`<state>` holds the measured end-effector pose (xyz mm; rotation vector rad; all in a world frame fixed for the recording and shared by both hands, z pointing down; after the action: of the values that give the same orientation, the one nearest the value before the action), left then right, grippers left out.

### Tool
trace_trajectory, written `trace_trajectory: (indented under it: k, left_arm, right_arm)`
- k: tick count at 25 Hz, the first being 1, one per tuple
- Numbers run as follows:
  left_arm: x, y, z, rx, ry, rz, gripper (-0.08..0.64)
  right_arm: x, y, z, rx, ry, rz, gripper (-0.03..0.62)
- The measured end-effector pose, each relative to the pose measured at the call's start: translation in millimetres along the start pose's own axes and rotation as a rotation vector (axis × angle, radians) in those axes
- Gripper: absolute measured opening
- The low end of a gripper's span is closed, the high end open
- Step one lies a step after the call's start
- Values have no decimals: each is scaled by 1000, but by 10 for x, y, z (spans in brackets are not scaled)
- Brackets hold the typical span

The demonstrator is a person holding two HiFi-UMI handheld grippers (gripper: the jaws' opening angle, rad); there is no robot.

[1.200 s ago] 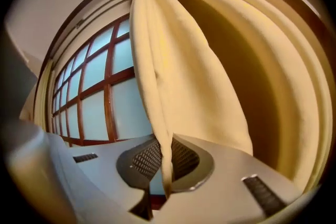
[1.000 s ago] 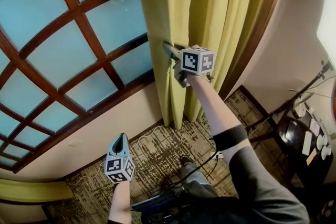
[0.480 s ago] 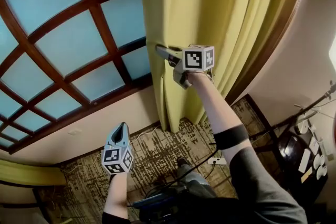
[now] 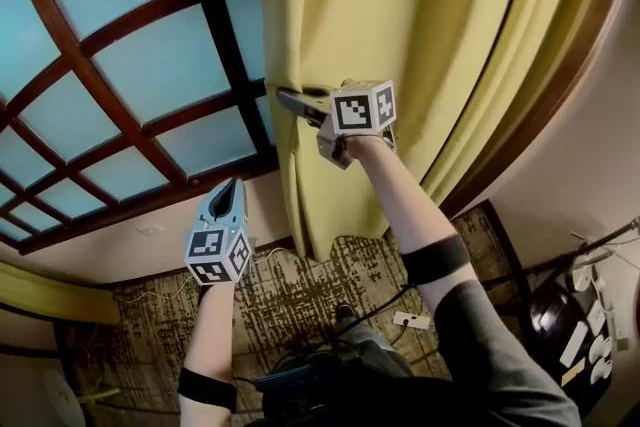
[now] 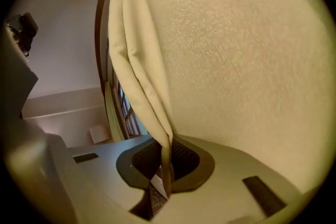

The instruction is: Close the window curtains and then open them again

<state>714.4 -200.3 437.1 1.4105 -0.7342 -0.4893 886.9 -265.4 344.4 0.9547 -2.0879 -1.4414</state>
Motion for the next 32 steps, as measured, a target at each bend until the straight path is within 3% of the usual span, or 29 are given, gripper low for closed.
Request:
trace_trajectory:
  k: [10, 19, 28, 32]
  left_arm:
    - [31, -253, 209, -13, -126, -31, 4]
    - [-260, -255, 817, -58, -293, -24, 4]
    - [-806, -228, 1465, -73, -356, -50, 4]
    - [-1053, -288, 1759, -76, -373, -69, 4]
  right_arm:
    - [577, -41, 460, -95, -168, 69, 31]
    - [1363, -33, 1082, -188, -369, 111, 31]
    - [2031, -19, 1801, -408, -402, 135, 31]
    - [2388, 126, 2041, -529, -379, 204, 30]
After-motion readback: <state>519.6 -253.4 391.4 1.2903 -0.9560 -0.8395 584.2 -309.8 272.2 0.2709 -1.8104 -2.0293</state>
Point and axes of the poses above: the fingertips, and each gripper's own axes: x forward along the fingers, z to its left, y out of its underside, the point moved 2 cm from there along -x, backward along the fingers, and after that the axes turned 3 degrees about -y, right-handed, at the moved point
